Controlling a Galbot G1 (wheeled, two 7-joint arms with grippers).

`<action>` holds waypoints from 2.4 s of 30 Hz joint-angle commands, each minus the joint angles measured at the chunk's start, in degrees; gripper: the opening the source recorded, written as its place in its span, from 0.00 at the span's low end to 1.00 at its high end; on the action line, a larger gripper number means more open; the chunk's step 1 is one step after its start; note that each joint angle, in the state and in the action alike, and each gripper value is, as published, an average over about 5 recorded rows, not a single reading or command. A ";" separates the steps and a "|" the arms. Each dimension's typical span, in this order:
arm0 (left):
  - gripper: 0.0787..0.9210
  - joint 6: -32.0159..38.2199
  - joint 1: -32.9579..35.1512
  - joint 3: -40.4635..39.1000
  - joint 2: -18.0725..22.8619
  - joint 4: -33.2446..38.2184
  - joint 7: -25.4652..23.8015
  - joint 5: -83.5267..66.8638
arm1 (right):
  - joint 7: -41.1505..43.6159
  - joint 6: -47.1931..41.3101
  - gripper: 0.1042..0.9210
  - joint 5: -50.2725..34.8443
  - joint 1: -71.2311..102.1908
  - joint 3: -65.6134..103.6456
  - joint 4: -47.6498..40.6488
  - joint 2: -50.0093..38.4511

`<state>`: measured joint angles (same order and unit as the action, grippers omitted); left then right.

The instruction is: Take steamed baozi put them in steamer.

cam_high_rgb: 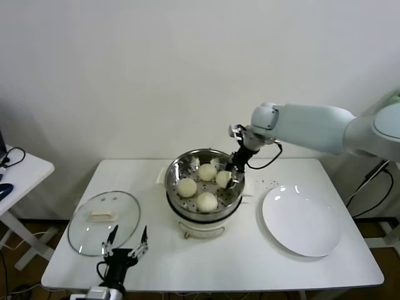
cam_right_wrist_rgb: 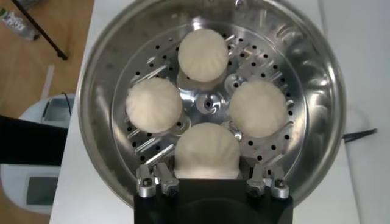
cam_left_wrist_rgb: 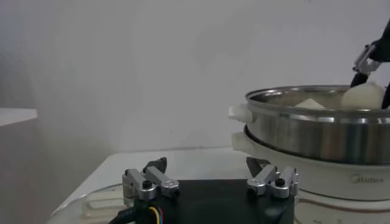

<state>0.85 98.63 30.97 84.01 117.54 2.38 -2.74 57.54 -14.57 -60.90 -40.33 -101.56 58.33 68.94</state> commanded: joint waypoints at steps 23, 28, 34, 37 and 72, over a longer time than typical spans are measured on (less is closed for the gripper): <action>0.88 -0.26 -0.85 -0.65 -0.15 -0.57 -0.06 0.09 | 0.99 0.81 0.72 7.24 3.72 2.05 -3.65 1.89; 0.88 -0.27 -0.91 -0.83 -0.03 -0.57 -0.05 0.13 | 0.74 0.78 0.71 7.24 3.18 1.45 -2.84 1.15; 0.88 -0.25 -0.80 -0.90 0.08 -0.49 -0.04 0.22 | 0.04 0.86 0.75 7.27 3.72 1.93 -2.58 1.22; 0.88 -0.25 -0.72 -0.85 0.11 -0.42 -0.03 0.23 | 0.10 0.88 0.83 7.26 3.77 2.29 -2.69 1.33; 0.88 3.21 -4.57 1.83 -1.75 -0.06 1.65 0.20 | -17.34 2.15 0.88 15.81 16.16 39.62 23.75 -38.74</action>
<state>1.79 95.42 31.84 82.87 117.64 4.05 -2.71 50.14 -13.01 -51.79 -39.52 -85.63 71.03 50.28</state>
